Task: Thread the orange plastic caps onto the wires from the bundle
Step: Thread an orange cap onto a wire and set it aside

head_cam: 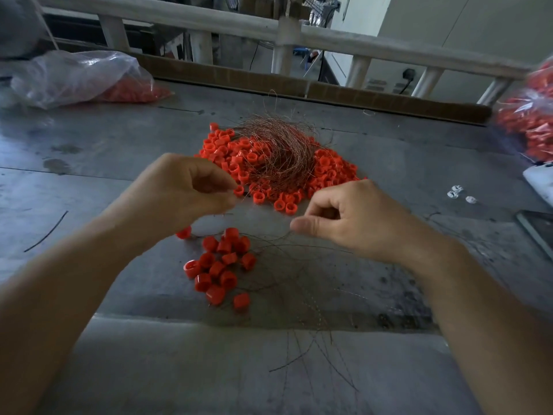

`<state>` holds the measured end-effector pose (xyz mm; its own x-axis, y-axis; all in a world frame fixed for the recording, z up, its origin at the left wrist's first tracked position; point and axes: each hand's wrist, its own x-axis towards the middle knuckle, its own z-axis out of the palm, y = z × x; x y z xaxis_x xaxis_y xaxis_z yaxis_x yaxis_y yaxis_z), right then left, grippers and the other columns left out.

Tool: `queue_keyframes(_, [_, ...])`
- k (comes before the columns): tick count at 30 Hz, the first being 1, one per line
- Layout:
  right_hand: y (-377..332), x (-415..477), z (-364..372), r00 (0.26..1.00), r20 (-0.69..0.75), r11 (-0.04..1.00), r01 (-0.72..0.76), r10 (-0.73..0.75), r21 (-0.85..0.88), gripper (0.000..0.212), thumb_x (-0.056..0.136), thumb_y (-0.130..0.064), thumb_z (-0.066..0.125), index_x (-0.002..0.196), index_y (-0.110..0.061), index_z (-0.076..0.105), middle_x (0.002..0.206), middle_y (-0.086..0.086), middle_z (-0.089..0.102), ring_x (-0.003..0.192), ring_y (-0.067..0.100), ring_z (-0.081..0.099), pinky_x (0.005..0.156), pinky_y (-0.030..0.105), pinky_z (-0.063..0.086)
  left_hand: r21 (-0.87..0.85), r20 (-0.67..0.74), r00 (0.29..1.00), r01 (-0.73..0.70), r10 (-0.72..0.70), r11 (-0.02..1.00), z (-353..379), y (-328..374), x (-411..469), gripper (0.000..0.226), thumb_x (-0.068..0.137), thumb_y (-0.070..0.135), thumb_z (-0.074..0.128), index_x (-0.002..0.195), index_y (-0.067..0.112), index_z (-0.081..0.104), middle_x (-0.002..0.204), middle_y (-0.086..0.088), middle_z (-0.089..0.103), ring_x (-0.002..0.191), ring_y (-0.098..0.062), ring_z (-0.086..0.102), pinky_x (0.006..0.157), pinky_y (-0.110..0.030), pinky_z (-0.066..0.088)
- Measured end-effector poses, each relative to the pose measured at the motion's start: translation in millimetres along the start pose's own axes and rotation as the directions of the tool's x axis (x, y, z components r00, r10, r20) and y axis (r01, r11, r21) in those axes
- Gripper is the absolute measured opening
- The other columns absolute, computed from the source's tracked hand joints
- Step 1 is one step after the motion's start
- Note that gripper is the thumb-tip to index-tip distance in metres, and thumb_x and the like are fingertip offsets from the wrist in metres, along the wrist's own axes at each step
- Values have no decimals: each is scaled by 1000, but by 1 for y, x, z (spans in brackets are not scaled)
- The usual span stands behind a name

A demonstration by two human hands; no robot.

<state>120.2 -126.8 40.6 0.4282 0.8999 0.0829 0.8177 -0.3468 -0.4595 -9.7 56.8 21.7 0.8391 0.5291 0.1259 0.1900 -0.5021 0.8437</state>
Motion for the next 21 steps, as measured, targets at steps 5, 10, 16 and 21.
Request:
queue_keyframes(5, [2,2,-2,961,-277,999,-12,23,39,31,74,-52,58,67,-22,63,60,-8,60,53,8,55,52,20,45,319,-224,972,0,76,948,4,-13,13,23,77,13,71,97,25,67,88,8,64,75,-3,57,64,-14,36])
queue_keyframes(10, [8,5,-3,884,-459,991,-34,89,127,22,82,-36,63,64,-23,61,53,-11,56,49,4,54,47,14,42,455,-177,978,-20,113,890,13,-24,26,31,79,14,69,110,12,66,91,1,53,88,-18,54,75,-24,33])
queue_keyframes(16, [12,7,-5,834,-531,983,-70,150,168,24,84,-33,62,61,-27,57,58,-6,61,52,14,59,57,32,53,483,-151,982,-30,117,875,15,-26,29,13,78,13,69,90,18,71,75,5,50,77,-13,47,66,-24,31])
queue_keyframes(21, [17,10,-2,855,-493,986,-108,159,130,24,84,-33,62,65,-18,62,57,1,62,52,21,60,55,34,53,286,-249,967,11,63,958,11,-14,21,16,70,5,71,70,19,64,68,13,57,59,-2,50,43,-15,36])
